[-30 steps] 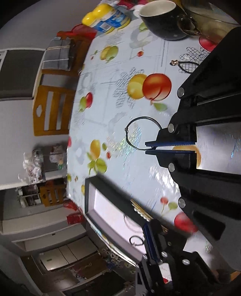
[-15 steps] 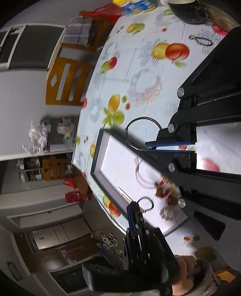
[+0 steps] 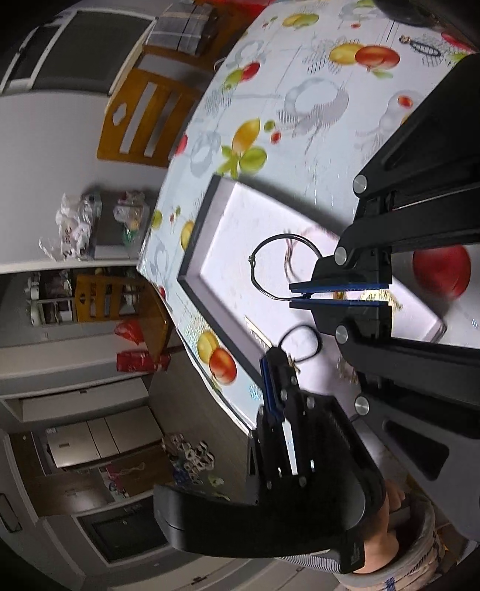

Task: Organize jewelry
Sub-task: 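Carry the pearl clip and metal ring into the white box with both grippers, then open both grippers in the box and withdraw them toward the table, then grasp the black beaded bracelet with the left gripper while the right gripper approaches the black cord keychain, then grasp the black cord keychain by its gold clasp with the right gripper, then carry the bracelet and keychain into the white box with both grippers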

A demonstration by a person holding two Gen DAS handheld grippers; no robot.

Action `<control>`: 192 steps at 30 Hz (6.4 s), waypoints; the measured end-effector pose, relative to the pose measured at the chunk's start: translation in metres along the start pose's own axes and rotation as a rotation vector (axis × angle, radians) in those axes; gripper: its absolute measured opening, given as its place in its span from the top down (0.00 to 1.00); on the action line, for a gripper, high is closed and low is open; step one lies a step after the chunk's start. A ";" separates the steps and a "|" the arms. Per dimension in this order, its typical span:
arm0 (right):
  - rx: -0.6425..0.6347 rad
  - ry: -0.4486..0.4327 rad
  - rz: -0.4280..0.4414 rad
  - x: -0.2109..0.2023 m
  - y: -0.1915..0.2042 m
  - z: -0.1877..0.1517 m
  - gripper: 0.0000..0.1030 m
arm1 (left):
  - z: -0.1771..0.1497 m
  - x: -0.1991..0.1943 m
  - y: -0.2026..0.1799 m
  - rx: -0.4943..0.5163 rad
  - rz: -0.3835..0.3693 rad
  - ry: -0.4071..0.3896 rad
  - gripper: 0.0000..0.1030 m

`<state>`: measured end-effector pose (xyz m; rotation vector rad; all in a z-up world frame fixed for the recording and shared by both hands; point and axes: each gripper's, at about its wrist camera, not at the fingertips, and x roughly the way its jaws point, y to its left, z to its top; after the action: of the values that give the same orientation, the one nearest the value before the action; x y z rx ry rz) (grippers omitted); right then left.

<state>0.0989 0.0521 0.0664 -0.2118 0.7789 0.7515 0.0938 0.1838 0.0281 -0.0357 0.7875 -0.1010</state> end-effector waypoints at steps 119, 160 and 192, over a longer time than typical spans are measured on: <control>0.400 0.014 -0.445 -0.064 -0.224 -0.142 0.99 | -0.040 0.056 -0.222 0.353 -0.232 0.116 0.93; 0.349 0.040 -0.394 -0.053 -0.212 -0.141 0.89 | -0.044 0.053 -0.206 0.329 -0.196 0.119 0.91; 0.183 -0.152 -0.201 -0.088 -0.099 -0.057 0.89 | 0.019 -0.045 -0.132 0.173 -0.203 -0.114 0.93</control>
<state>0.0931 -0.0914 0.0793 -0.0652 0.6659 0.4973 0.0650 0.0566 0.0824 0.0426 0.6571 -0.3566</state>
